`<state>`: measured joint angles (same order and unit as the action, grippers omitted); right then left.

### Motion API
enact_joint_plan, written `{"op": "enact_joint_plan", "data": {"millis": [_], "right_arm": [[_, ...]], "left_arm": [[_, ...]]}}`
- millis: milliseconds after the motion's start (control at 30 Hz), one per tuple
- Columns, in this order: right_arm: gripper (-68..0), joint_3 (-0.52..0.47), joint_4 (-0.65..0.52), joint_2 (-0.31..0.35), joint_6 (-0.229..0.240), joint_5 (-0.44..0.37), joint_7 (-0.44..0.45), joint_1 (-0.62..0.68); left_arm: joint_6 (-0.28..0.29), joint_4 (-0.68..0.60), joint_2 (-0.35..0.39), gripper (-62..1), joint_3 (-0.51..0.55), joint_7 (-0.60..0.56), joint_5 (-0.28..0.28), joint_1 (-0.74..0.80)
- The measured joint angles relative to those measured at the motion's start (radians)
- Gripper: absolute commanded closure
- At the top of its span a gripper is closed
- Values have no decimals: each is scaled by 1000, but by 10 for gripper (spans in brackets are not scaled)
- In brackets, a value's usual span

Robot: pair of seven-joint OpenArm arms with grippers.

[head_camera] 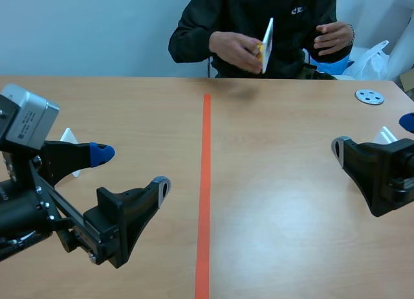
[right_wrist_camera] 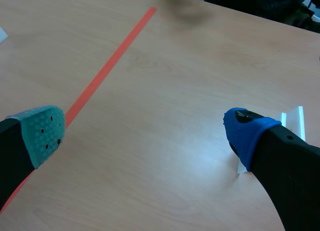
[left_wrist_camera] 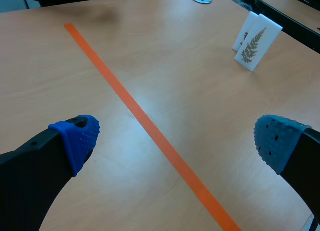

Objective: Sort the leaf by its shape. The table is split by an orange tape line. A compound leaf with several leaflets goes to the left side, a simple leaf with one blade goes to the right side. Return to the home posture when a red brick is placed on the table.

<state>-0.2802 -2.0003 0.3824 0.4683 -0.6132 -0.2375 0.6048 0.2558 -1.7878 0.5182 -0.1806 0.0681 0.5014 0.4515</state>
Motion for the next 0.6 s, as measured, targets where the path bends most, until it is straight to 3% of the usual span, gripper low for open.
{"op": "enact_joint_plan", "data": {"millis": [600], "right_arm": [[-679,0,0,0,0,0,0,0]], "left_arm": [[0,0,0,-623,0,10,0,0]]}}
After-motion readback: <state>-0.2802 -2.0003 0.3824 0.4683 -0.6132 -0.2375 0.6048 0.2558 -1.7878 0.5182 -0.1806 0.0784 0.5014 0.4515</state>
